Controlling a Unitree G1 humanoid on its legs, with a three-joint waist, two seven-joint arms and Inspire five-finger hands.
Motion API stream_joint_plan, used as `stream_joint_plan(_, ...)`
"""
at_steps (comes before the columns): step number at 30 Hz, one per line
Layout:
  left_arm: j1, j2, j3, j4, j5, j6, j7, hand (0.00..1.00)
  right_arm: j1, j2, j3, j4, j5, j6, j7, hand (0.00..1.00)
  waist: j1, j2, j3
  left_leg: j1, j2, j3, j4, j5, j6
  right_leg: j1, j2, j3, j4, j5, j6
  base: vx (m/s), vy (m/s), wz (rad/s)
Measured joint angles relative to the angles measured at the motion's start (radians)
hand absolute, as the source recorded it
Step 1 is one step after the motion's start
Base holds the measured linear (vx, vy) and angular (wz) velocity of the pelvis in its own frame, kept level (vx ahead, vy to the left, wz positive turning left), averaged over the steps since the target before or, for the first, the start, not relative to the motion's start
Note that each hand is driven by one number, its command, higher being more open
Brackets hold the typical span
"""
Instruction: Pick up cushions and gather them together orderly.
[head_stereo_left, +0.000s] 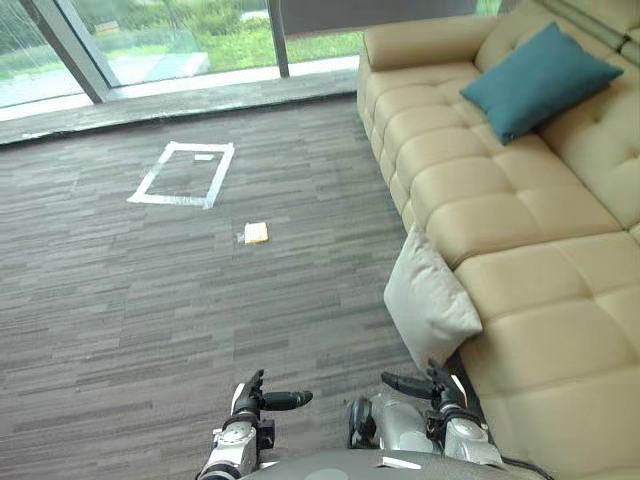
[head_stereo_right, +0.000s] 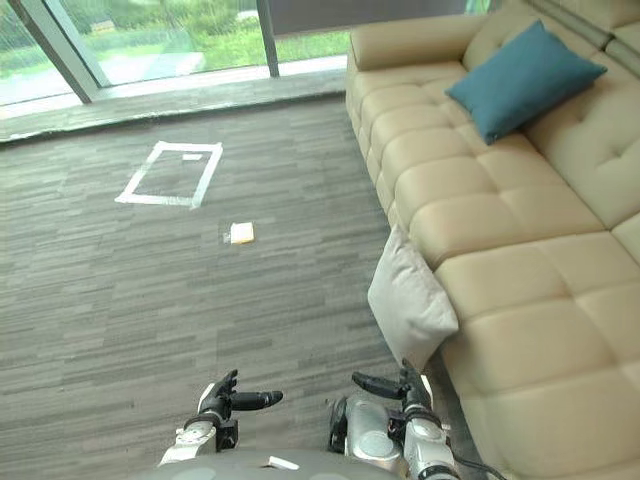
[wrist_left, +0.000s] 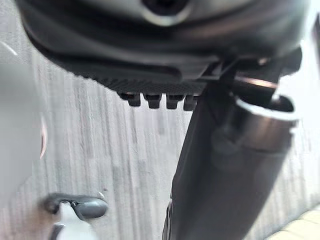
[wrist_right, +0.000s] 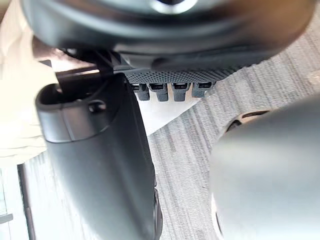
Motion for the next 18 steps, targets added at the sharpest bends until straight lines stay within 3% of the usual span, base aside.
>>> stream_joint_plan(2,0.002,-0.007,0.016,-0.012,0.0,-0.003,-0.004,1.0,0.007,0.005,-0.008,-0.002,0.0,0.001,-0.001,1.0,0.002,-0.003,-0.003,-0.044,-0.003,0.036,-0.044,-0.039,0.032,0.03,0.002,0.017,-0.019,-0.002,0.0,0.25,0.012,-0.36)
stream_joint_plan(3,0.001,-0.012,0.028,-0.018,0.0,-0.004,-0.005,1.0,0.01,0.006,-0.01,-0.002,0.002,0.005,-0.004,1.0,0.01,-0.004,-0.007,-0.083,-0.019,0.047,-0.131,-0.063,0.065,0.048,0.002,0.051,-0.03,-0.007,0.003,0.25,0.084,-0.76)
stream_joint_plan(5,-0.008,-0.015,0.031,-0.022,-0.001,-0.007,-0.006,1.0,0.011,0.005,-0.011,-0.002,0.002,0.015,-0.007,1.0,0.031,-0.005,-0.006,-0.131,-0.057,0.01,-0.288,-0.067,0.069,0.069,-0.001,0.117,-0.042,-0.008,0.012,0.28,0.142,-0.97)
stream_joint_plan(8,-0.02,-0.018,0.031,-0.02,-0.001,-0.007,-0.005,1.0,0.021,0.006,-0.01,-0.001,0.001,0.018,-0.013,1.0,0.048,-0.008,-0.006,-0.159,-0.127,-0.119,-0.475,-0.053,0.065,0.092,-0.017,0.2,-0.037,-0.036,0.056,0.28,0.246,-0.87)
stream_joint_plan(9,-0.019,-0.024,0.029,-0.016,-0.002,-0.009,-0.004,1.0,0.033,0.001,-0.009,-0.004,0.001,0.017,-0.015,1.0,0.048,0.0,-0.012,-0.155,-0.137,-0.139,-0.536,-0.011,0.074,0.096,-0.017,0.233,-0.029,-0.055,0.082,0.27,0.316,-0.83)
stream_joint_plan(10,-0.015,-0.034,0.03,-0.009,-0.001,-0.011,-0.004,1.0,0.037,-0.005,-0.009,-0.011,0.007,0.016,-0.017,1.0,0.048,0.016,-0.023,-0.152,-0.133,-0.139,-0.541,0.066,0.102,0.094,-0.012,0.268,-0.004,-0.083,0.109,0.39,0.453,-0.94)
stream_joint_plan(12,-0.015,-0.017,0.03,-0.006,-0.001,-0.007,-0.004,1.0,0.047,0.022,-0.005,-0.01,0.005,0.016,-0.017,1.0,0.049,-0.03,-0.05,-0.139,-0.16,-0.071,-0.505,0.029,0.115,0.082,-0.061,0.332,0.025,-0.116,0.148,0.29,0.328,-0.82)
stream_joint_plan(14,-0.014,-0.003,0.03,0.002,-0.001,-0.006,0.006,1.0,0.055,0.035,0.013,-0.009,0.003,0.018,-0.009,1.0,0.05,-0.056,-0.073,-0.133,-0.172,-0.004,-0.502,-0.005,0.135,0.053,-0.092,0.364,0.032,-0.1,0.176,0.29,0.3,-0.81)
stream_joint_plan(16,-0.022,0.004,0.03,0.023,-0.002,-0.005,0.008,1.0,0.05,0.039,0.013,-0.009,-0.002,0.018,-0.004,1.0,0.054,-0.063,-0.075,-0.09,-0.174,0.069,-0.525,-0.023,0.154,0.015,-0.117,0.358,0.083,-0.068,0.211,0.24,0.27,-1.08)
stream_joint_plan(18,-0.015,0.011,0.028,0.033,-0.002,-0.004,0.009,1.0,0.035,0.034,0.014,-0.006,-0.002,0.017,-0.003,1.0,0.055,-0.058,-0.071,-0.005,-0.175,0.162,-0.587,-0.025,0.158,-0.042,-0.151,0.291,0.186,-0.031,0.218,0.21,0.248,-1.2)
